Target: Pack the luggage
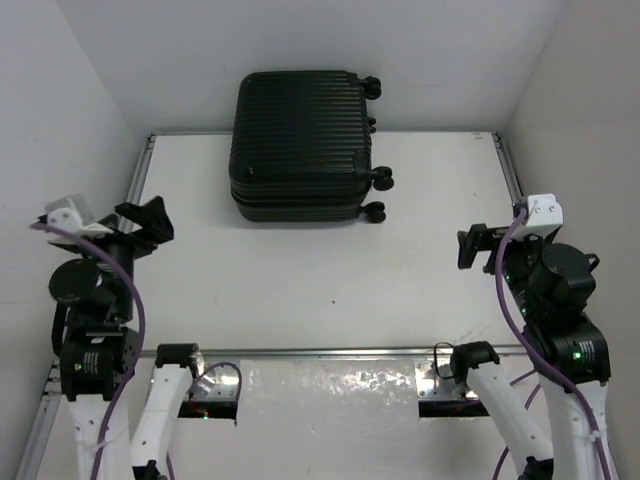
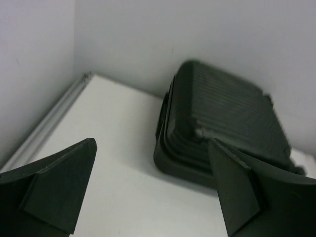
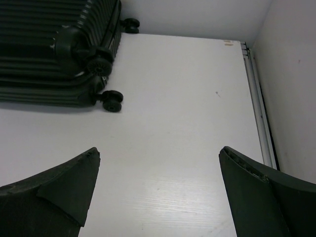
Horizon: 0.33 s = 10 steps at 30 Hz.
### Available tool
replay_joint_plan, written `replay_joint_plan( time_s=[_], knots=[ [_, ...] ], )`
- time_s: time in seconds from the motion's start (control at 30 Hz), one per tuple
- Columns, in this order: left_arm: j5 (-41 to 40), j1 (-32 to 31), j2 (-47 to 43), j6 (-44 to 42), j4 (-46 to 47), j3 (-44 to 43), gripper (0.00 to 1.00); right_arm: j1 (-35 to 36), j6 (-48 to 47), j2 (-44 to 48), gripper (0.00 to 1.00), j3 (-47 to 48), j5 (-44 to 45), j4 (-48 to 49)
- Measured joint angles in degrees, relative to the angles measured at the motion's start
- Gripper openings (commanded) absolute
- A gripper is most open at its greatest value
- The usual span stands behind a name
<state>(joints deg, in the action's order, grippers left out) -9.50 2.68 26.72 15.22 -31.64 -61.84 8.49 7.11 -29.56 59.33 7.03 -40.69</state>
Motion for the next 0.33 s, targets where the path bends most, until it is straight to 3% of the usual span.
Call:
replay_joint_plan(
  time_s=[0.13,0.33],
  knots=[
    [-0.13,-1.49,0.85,-0.24,-2.32,6.05,0.94,0.0,-0.7,1.62,0.99,-1.07,1.57,-3.37],
    [0.22,-1.62,5.2,-0.22,-2.6,6.67,0.94,0.0,-0.66,1.95,0.99,-3.58,2.34,-4.02]
  ],
)
